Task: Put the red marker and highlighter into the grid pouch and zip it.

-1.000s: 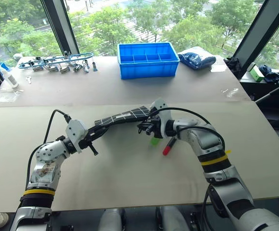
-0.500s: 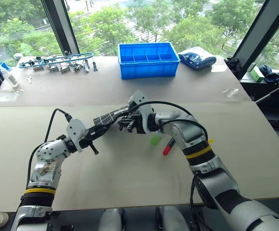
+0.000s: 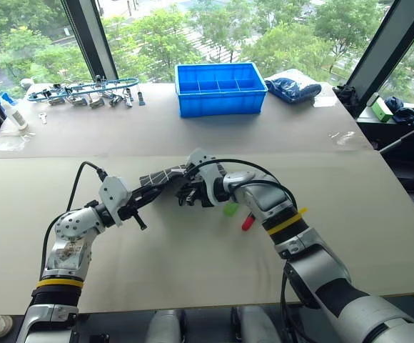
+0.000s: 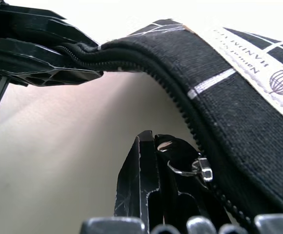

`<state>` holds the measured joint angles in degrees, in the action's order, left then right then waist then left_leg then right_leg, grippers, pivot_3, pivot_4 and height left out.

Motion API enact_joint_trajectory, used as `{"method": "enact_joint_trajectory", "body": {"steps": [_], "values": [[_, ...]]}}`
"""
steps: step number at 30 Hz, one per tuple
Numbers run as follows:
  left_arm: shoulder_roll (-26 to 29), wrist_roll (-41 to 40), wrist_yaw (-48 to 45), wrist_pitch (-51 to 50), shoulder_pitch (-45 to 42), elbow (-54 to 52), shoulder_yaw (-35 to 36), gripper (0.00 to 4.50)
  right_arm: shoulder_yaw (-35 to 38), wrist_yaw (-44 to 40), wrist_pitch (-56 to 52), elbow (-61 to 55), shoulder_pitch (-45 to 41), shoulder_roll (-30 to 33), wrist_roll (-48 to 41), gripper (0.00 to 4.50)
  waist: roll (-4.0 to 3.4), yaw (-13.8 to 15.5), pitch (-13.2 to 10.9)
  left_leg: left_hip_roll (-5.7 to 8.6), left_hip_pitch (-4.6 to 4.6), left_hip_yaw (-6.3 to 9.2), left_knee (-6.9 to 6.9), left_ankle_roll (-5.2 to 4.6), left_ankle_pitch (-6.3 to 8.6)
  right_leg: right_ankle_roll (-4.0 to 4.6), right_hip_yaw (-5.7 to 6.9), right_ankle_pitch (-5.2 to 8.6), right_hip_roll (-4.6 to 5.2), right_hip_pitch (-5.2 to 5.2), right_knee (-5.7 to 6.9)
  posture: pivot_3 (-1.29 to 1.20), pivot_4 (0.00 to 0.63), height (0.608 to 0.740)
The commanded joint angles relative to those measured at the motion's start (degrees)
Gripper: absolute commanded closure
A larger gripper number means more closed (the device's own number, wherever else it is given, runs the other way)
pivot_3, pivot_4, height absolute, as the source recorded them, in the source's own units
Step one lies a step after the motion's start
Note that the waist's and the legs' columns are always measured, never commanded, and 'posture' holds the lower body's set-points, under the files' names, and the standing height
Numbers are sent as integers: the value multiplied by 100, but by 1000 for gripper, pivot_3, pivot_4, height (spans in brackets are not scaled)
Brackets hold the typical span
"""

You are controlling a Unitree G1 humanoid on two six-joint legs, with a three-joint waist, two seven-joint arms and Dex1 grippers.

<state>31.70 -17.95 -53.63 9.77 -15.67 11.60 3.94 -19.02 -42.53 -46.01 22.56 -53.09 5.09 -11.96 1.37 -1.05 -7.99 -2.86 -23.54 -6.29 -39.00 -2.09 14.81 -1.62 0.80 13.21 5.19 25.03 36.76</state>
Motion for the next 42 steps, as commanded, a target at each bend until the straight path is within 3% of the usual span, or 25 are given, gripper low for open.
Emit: {"method": "enact_joint_trajectory", "body": {"steps": [1, 11, 20, 27, 39, 42], "values": [[-34, -32, -26, 74, -81, -132, 36, 4500, 337, 28, 243, 105, -296, 4, -23, 4467, 0, 0, 0, 0, 0, 0, 0, 1, 0, 0, 0, 0, 0, 0, 0, 0, 150, 740], [-95, -13, -46, 77, -109, -98, -3, 4500, 878, -133, -314, -367, -229, -11, -580, 4467, 0, 2, 0, 0, -2, 0, 0, 0, 0, 0, 0, 0, 1, 0, -1, 0, 150, 740], [-118, 6, -61, 87, -203, -33, -29, 4500, 417, -435, -729, -758, 124, -39, -658, 4467, 0, 1, 0, 0, -2, 1, 0, 0, 0, 0, 0, 0, 1, 0, 0, 0, 150, 740], [-120, -8, -60, 74, -208, -40, -12, 4500, 1076, -562, -898, -387, -239, -248, -1154, 4467, 0, 6, 0, 0, -1, 1, 0, -2, 1, 0, 0, 0, 0, -1, 0, 0, 150, 740], [-207, 20, -80, 109, -306, 43, -57, 4500, 717, -459, -932, -23, -322, -549, -922, 4467, 0, 3, 0, 1, -3, 1, 1, 0, 0, 0, 1, 0, 0, 0, -1, 0, 150, 740], [-235, 29, -89, 125, -319, 57, -56, 4500, 891, -33, -521, 616, -576, -539, -608, 4467, 0, -2, 0, 1, -2, 1, 1, 0, 0, 0, 1, 0, 0, 0, 0, 0, 150, 740]]}}
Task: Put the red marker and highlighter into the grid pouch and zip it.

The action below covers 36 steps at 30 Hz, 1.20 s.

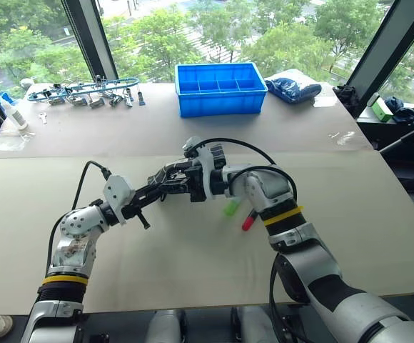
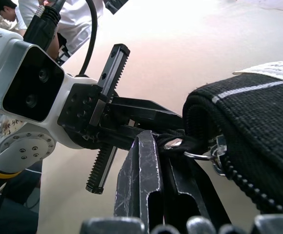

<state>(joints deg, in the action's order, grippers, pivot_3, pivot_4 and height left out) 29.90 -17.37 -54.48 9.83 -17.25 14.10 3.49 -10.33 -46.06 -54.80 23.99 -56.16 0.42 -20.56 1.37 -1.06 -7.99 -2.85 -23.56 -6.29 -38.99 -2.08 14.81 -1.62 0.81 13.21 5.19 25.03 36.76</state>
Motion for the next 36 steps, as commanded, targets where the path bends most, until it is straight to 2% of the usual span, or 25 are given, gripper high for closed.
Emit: {"method": "enact_joint_trajectory", "body": {"steps": [1, 6, 9, 14, 17, 22, 27, 31, 36], "values": [[-64, -22, -4, 124, -162, -187, -6, 4500, 106, 360, 455, 620, -346, -56, 270, 4467, 0, -7, 0, -1, 0, 0, 0, 1, 0, 0, 1, 0, -1, 0, 1, 0, 150, 740], [-72, -3, 30, 128, -152, -193, -14, 4500, 392, 406, 782, 708, -527, 132, 232, 4467, 0, -11, 0, -1, -2, 1, 2, 9, -5, 0, 1, 0, 0, 2, 0, 0, 150, 740], [-65, 1, 49, 130, -142, -199, -1, 4500, 369, 263, 849, 469, -380, 282, 216, 3616, 0, -5, 0, 0, -2, 1, 2, 12, -7, 0, 0, 0, 2, 1, 0, 0, 150, 740], [-24, -15, 65, 128, -78, -242, 42, 4500, 425, -24, 282, -886, 161, 819, -178, 1919, 0, 14, 0, 1, -11, 4, -1, 12, -7, -1, 4, -1, 5, 3, -2, 0, 150, 740], [-14, -19, 68, 107, -53, -279, 54, 4500, 767, -176, -136, -1672, 455, 1171, -703, 905, 0, 16, 0, 0, -11, 4, 0, 8, -5, -1, 4, -1, 4, 4, -2, 0, 150, 740], [17, -41, 64, 58, -8, -355, 95, 4500, 1158, -527, -52, -3113, 1087, 2127, -1136, 905, 1, 36, 0, 0, -15, 8, -1, -5, 3, -1, 5, -1, 4, 5, -5, 0, 150, 740], [51, -77, 34, 10, 63, -457, 109, 4500, 692, -1217, 1326, -4153, 2201, 3751, -294, 905, 2, 50, -1, 3, -15, 10, -3, -11, 7, -3, 4, 0, 5, 2, -15, 0, 150, 740], [72, -104, 9, -20, 90, -496, 129, 4500, 454, -1530, 2570, -4108, 2786, 4639, 448, 905, 3, 26, -1, 2, -11, 9, -3, -12, 7, -5, 2, 0, 2, -1, -55, 0, 150, 740], [52, -103, 10, -42, 119, -540, 124, 4500, 150, -1508, 3878, -3342, 2820, 4903, 1261, 905, 4, 25, -2, 0, 13, 4, -2, -12, 7, -5, -7, -1, -4, -13, -54, 0, 150, 740]]}}
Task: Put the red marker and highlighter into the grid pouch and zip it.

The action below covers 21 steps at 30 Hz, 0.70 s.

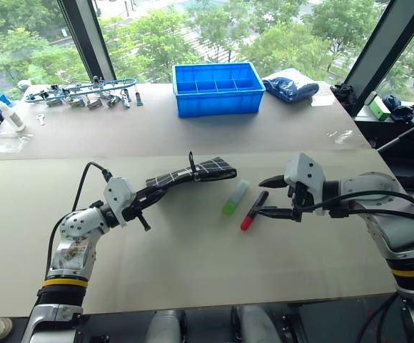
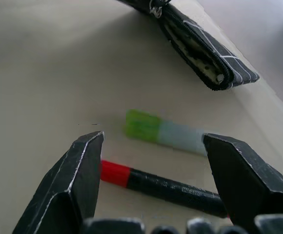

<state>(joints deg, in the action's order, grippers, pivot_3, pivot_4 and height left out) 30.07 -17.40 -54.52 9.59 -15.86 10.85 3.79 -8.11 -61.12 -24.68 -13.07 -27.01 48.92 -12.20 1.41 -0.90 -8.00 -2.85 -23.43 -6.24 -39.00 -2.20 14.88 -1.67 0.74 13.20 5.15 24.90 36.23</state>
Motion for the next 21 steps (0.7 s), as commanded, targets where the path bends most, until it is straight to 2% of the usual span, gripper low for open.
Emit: {"method": "enact_joint_trajectory", "body": {"steps": [1, 4, 12, 21], "values": [[28, -95, 14, -12, -11, -215, 87, 4500, -188, -64, 1076, 589, -174, 64, 573, 905, 1, 17, 0, 0, 4, -1, 0, 0, 0, 0, 1, 0, 0, -6, -2, 0, 150, 740], [14, -89, 13, -4, 2, -216, 76, 4500, -577, -291, 1964, 1293, -508, 73, 1088, 905, 1, 21, -1, 2, 7, -4, -1, 0, 0, -3, 0, -1, 3, -12, -7, 0, 150, 740], [-14, -80, 77, 5, 52, -269, 91, 4500, -1289, -986, 3412, 3143, -1557, -82, 1849, 905, 0, 20, -1, 1, 9, -6, -2, 0, 0, -3, 0, -2, 3, -17, -10, 0, 150, 740], [-33, -59, 171, 42, 137, -300, 107, 4500, -1645, -1327, 4577, 4679, -2445, -504, 2391, 905, 0, 17, -1, 0, 14, -8, -2, 3, -2, -3, 0, -2, 3, -20, -10, 0, 150, 740]]}}
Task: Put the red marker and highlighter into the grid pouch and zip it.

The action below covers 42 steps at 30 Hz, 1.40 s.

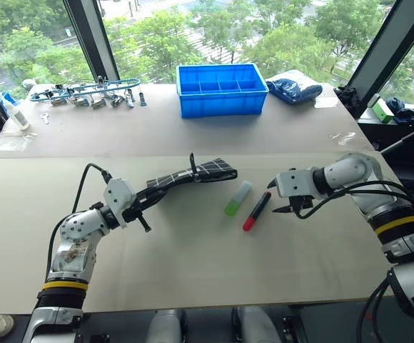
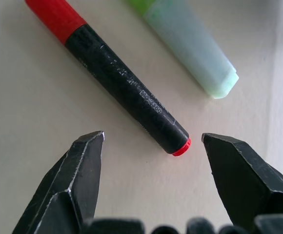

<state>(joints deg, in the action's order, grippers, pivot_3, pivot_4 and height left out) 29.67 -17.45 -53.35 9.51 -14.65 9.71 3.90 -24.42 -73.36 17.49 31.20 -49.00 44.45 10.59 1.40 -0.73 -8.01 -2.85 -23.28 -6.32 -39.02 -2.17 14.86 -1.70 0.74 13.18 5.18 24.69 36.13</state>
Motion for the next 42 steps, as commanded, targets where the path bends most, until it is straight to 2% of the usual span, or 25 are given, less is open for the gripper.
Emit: {"method": "enact_joint_trajectory", "body": {"steps": [1, 12, 19, 23, 24, 26, 28, 29, 37, 40, 42], "values": [[6, -54, 61, 54, 24, -189, 98, 4500, -30, -135, 416, 341, -318, -110, 144, 905, 0, 0, 0, 0, 0, 0, 0, 0, 0, 0, 0, 0, 0, 0, 0, 0, 150, 740], [-6, -35, 125, 117, 52, -172, 101, 4500, -369, -748, 778, 932, -815, -616, 393, 905, -1, 9, 0, 0, 0, -2, 0, 3, -2, 1, 1, 0, 2, -1, 2, 0, 150, 740], [25, -45, 166, 123, 89, -216, 144, 4500, -495, -1072, 953, 1180, -919, -720, 511, 905, -2, 3, 0, 0, 3, -3, 0, 5, -3, 1, 1, 0, 2, -3, 4, 0, 150, 740], [50, -55, 169, 98, 52, -209, 168, 4500, -513, -1133, 1063, 1396, -968, -777, 576, 1840, -2, 3, 0, 0, 9, -2, 0, 5, -3, 1, 3, -1, 3, -10, 3, 0, 150, 740], [50, -53, 171, 92, 43, -209, 168, 4500, -503, -1178, 1039, 1417, -966, -795, 565, 2355, -2, 1, 0, -1, 15, -2, 0, 5, -3, 1, 3, 0, 2, -16, 2, 0, 150, 740], [43, -46, 177, 84, 23, -205, 162, 4500, -502, -1276, 1004, 1404, -939, -813, 545, 2927, -2, -3, 0, -1, 26, -2, 0, 3, -2, 1, 3, 0, 3, -28, 1, 0, 150, 740], [35, -41, 181, 81, 8, -199, 154, 4500, -504, -1365, 977, 1374, -895, -818, 523, 3743, -2, -6, 0, -1, 36, -2, 1, 2, -1, 1, 2, 0, 3, -36, 1, 0, 150, 740], [33, -39, 181, 82, 3, -196, 151, 4500, -501, -1407, 952, 1358, -868, -817, 509, 3969, -2, -6, 0, -2, 37, -2, 1, 2, -1, 1, 2, 0, 3, -36, 2, 0, 150, 740], [-4, -38, 219, 61, -36, -210, 132, 4500, -221, -1704, 384, 769, -442, -470, 151, 4066, -2, 44, 0, 0, 37, -1, 1, 1, 0, 1, 5, -1, 8, -41, 0, 0, 150, 740], [-17, -36, 243, 59, 12, -253, 124, 4500, 330, -1526, -944, -120, -207, -348, -354, 4066, -2, 59, 0, 0, 36, -1, 0, 1, 0, 1, 5, -1, 9, -41, 0, 0, 150, 740], [-8, -47, 244, 43, 37, -269, 123, 4500, 693, -1730, -1604, -898, 54, -131, -901, 4066, -2, 57, 0, -1, 34, 1, 0, 2, 0, 1, 3, -1, 9, -36, 3, 0, 150, 740]]}}
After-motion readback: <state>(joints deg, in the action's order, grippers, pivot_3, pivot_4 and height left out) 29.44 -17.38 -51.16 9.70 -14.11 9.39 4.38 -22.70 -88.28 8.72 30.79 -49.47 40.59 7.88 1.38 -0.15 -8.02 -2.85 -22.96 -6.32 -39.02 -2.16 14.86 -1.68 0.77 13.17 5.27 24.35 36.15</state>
